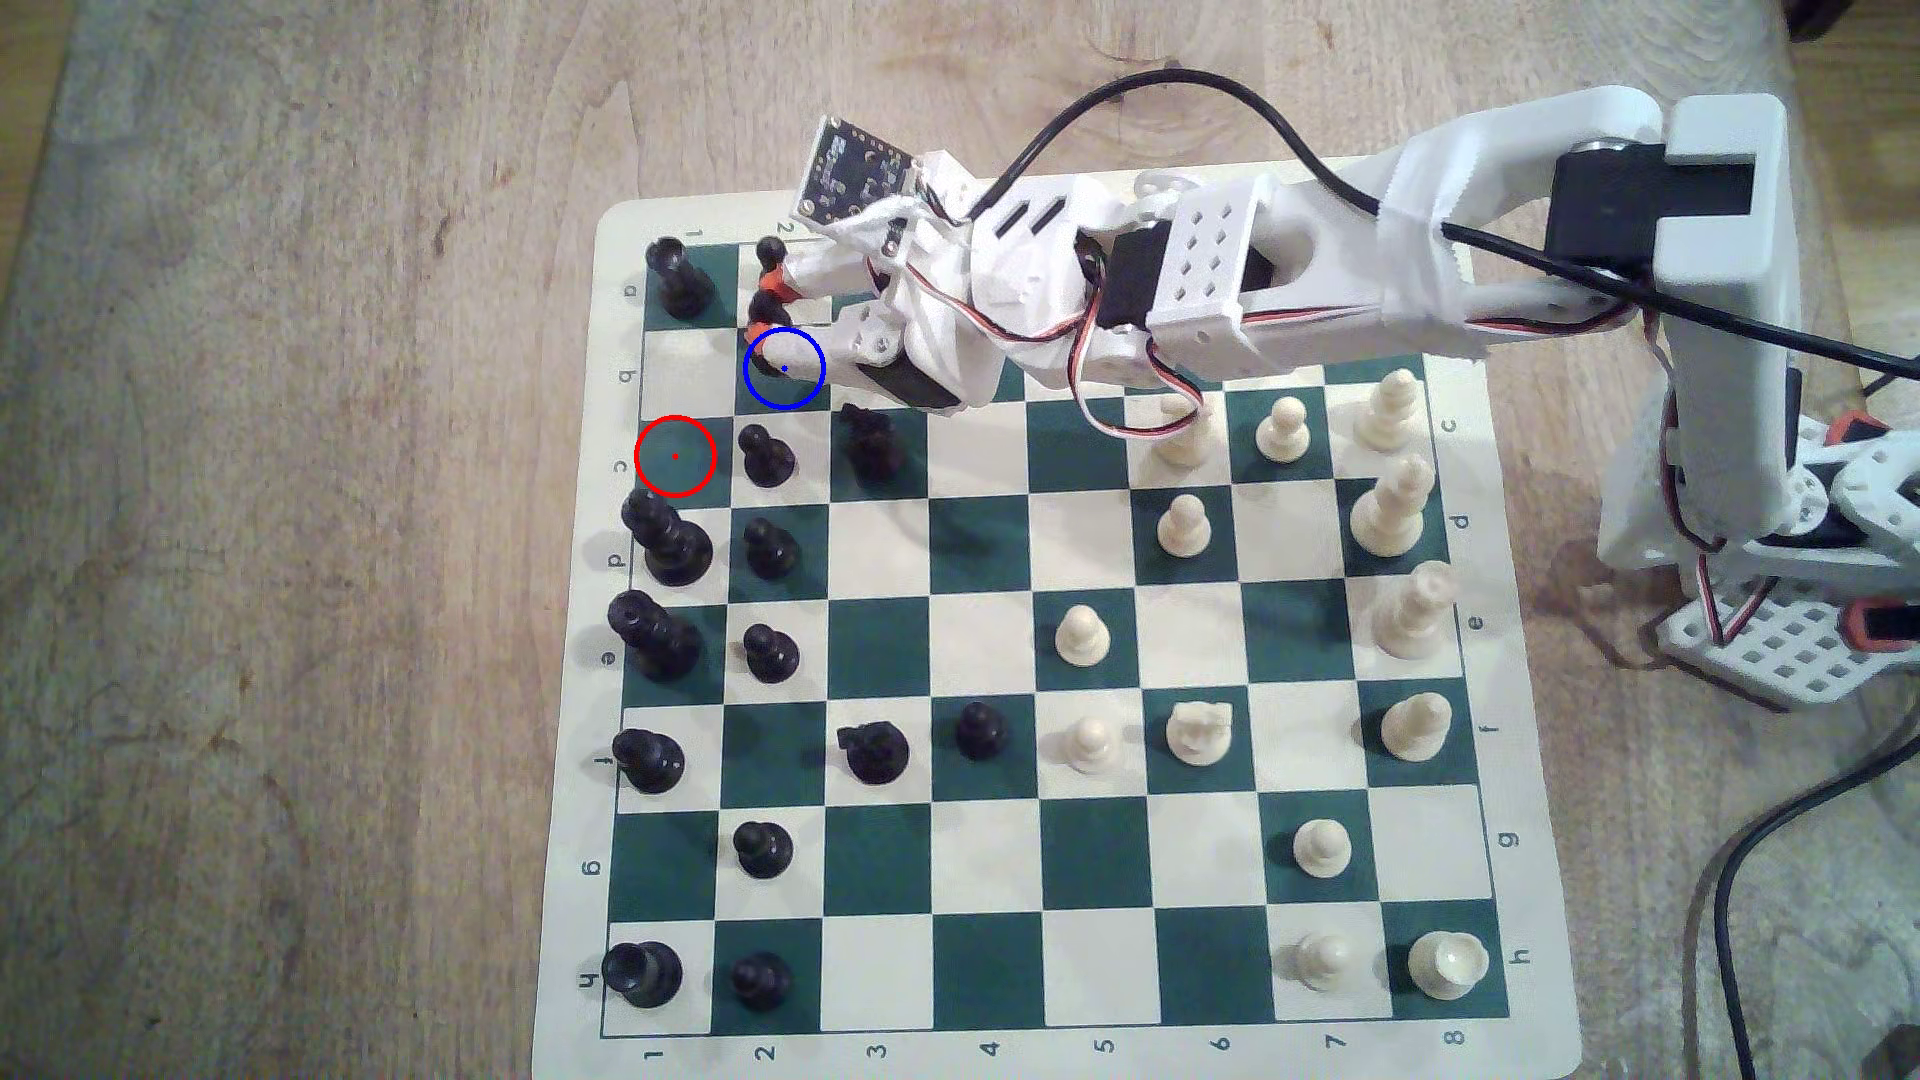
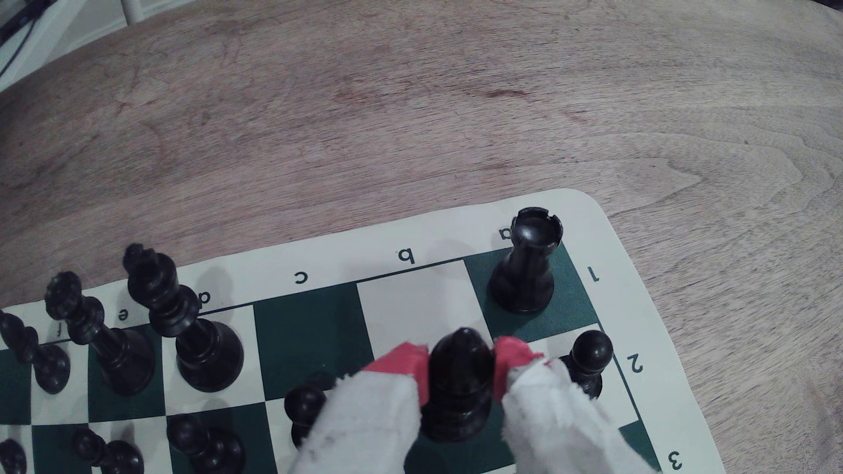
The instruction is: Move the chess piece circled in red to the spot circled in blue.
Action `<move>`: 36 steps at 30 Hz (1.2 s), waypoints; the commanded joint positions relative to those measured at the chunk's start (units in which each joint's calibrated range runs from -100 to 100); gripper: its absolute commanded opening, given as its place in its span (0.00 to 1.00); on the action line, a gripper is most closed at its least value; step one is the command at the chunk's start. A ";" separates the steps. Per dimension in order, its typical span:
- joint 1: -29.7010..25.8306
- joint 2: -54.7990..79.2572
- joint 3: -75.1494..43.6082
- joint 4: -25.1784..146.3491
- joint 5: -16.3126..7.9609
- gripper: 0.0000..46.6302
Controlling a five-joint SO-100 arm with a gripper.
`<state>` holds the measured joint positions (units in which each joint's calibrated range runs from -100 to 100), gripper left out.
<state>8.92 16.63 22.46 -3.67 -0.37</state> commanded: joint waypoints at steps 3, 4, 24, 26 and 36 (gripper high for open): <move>0.58 0.52 -3.87 0.23 0.24 0.01; 0.66 1.36 -4.87 0.31 0.24 0.01; 0.58 4.85 -9.22 0.47 0.29 0.01; 0.58 5.18 -9.67 0.47 0.29 0.01; 0.74 4.25 -9.58 1.21 0.54 0.31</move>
<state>9.22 23.50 17.31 -2.63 -0.02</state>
